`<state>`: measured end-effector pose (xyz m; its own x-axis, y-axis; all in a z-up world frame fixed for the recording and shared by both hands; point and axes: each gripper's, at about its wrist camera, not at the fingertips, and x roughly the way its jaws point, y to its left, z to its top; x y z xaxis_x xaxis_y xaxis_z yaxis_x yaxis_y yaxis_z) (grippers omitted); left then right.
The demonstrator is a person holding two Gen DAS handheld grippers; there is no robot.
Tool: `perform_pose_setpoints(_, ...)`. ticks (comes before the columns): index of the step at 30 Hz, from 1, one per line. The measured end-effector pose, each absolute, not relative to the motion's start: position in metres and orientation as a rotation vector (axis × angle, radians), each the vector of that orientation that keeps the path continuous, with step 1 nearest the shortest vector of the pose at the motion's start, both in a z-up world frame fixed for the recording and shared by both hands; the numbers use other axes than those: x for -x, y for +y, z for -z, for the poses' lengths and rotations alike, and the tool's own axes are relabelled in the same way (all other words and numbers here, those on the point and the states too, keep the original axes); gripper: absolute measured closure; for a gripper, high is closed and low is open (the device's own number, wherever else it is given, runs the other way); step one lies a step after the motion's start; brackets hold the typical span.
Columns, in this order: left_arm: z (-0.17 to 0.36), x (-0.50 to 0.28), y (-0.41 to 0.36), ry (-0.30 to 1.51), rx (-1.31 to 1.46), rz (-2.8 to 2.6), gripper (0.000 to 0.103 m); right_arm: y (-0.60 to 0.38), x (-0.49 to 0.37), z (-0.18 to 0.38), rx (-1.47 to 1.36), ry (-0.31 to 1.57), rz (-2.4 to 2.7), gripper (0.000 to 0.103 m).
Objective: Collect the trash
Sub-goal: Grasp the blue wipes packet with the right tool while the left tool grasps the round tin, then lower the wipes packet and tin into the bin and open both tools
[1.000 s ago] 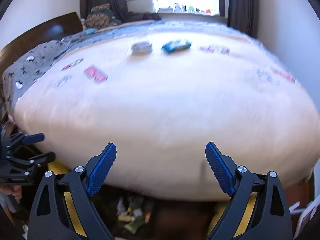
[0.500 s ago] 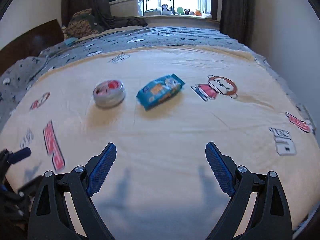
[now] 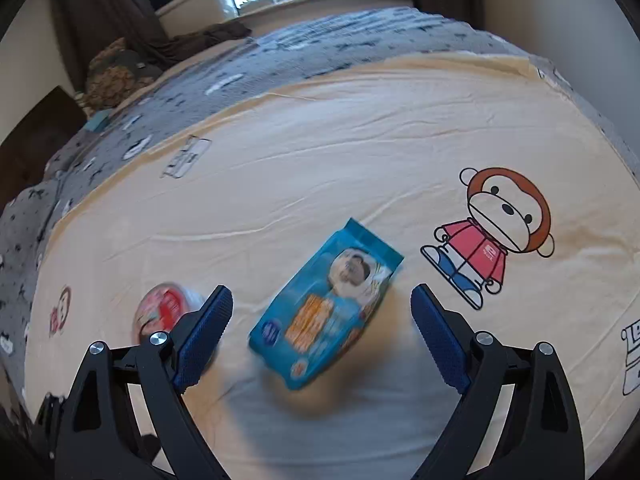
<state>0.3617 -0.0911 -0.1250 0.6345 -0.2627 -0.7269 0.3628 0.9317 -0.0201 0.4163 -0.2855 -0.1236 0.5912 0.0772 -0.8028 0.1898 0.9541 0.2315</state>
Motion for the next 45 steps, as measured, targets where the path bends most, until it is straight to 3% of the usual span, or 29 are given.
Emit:
perform_pose_setpoints(3,0.128,-0.37,-0.098,0.81,-0.145,0.367,0.022,-0.291,-0.428,0.135,-0.361,0.978,0.062,0.015)
perform_pose_setpoints(5,0.129,-0.377,-0.103,0.813,-0.158,0.369,0.022,-0.293,-0.43,0.138,-0.359,0.98,0.067,0.039)
perform_pose_setpoints(9,0.132,-0.393,-0.114,0.817,-0.172,0.362,0.018,-0.289,-0.428,0.136,-0.262,0.975,0.024,0.046)
perform_pose_setpoints(11,0.134,-0.401,-0.12,0.823,-0.175,0.357,0.018,-0.294,-0.427,0.133,-0.238,0.963,0.015,0.061)
perform_pose_setpoints(18,0.144,-0.434,-0.137,0.874,-0.129,0.333,0.018,-0.312,-0.413,0.125,-0.163,0.951,0.001,0.064)
perform_pose_setpoints(19,0.145,-0.437,-0.139,0.884,-0.12,0.345,0.021,-0.315,-0.409,0.124,-0.158,0.947,0.001,0.064)
perform_pose_setpoints(20,0.146,-0.438,-0.141,0.889,-0.117,0.355,0.035,-0.316,-0.406,0.124,-0.156,0.946,0.0,0.064)
perform_pose_setpoints(25,0.14,-0.428,-0.139,0.899,-0.128,0.346,0.036,-0.319,-0.381,0.118,-0.134,0.934,-0.01,0.064)
perform_pose_setpoints(38,0.07,-0.306,-0.086,0.782,-0.097,0.348,0.036,-0.285,-0.271,0.067,-0.032,0.82,-0.062,0.064)
perform_pose_setpoints(45,0.06,-0.215,-0.054,0.712,-0.084,0.36,0.036,-0.262,-0.189,0.057,0.01,0.742,-0.122,0.064)
